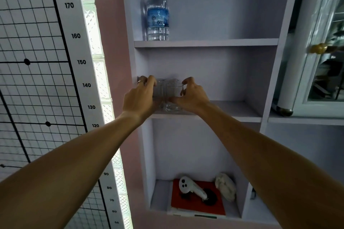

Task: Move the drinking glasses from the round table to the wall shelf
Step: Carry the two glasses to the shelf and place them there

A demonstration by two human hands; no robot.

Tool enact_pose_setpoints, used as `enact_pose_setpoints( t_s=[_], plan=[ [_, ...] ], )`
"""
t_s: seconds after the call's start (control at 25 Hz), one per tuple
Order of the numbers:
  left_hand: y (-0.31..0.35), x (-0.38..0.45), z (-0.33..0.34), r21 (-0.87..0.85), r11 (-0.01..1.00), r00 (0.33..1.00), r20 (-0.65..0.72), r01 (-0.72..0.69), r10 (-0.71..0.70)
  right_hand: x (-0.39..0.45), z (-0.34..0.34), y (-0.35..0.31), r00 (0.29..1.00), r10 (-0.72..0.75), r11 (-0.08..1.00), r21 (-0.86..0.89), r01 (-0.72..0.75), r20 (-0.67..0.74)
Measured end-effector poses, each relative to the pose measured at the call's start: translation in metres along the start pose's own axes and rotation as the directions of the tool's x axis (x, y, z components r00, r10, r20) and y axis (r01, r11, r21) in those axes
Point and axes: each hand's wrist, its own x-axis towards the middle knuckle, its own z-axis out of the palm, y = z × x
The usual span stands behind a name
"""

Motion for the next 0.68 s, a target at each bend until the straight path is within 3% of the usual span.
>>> enact_pose_setpoints(
  t_s=[0.4, 0.68],
  plan=[
    [-0.003, -0.003, -0.003, 0.057, 0.998, 1.000, 0.020, -0.025, 0.024, 0.004, 0.017, -0.002, 0.995, -0.090, 0.996, 0.025, 0.091, -0.039],
    [-0.012, -0.005, -0.002, 0.140, 0.990, 1.000, 0.026, -0.004, 0.000, 0.008, 0.028, -0.001, 0.999, -0.023, 0.999, 0.039, 0.025, -0.049]
  ],
)
